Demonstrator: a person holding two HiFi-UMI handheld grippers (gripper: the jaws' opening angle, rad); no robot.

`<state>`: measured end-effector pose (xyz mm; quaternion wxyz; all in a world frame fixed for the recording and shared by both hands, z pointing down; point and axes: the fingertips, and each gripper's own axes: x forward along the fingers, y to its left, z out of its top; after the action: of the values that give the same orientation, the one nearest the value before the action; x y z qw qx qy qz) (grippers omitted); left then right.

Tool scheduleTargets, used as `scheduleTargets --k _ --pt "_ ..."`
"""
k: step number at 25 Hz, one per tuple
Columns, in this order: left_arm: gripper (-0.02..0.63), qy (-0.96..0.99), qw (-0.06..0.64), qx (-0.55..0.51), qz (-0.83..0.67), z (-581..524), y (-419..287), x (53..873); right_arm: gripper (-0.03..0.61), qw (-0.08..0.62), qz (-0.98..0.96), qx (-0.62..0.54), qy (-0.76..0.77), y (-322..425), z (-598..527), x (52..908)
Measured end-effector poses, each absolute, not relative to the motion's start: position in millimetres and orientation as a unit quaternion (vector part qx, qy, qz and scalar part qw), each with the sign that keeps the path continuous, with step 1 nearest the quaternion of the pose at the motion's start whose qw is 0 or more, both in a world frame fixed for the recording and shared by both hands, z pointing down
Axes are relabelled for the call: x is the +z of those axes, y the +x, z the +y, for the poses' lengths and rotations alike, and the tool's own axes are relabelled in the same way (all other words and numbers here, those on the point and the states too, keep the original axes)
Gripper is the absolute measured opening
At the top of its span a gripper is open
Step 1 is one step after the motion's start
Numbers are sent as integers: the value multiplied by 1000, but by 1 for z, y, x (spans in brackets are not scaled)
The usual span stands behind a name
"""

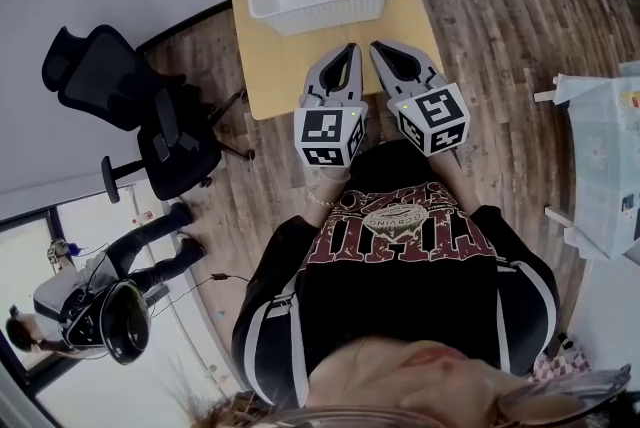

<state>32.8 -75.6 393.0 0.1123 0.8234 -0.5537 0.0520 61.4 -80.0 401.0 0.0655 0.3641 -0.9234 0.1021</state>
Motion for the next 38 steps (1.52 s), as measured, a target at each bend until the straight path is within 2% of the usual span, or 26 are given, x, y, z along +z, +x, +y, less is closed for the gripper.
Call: scheduleTargets --k 38 --pt "48 845 123 55 -517 -166 -50 404 17 72 -904 102 408 -19 -173 408"
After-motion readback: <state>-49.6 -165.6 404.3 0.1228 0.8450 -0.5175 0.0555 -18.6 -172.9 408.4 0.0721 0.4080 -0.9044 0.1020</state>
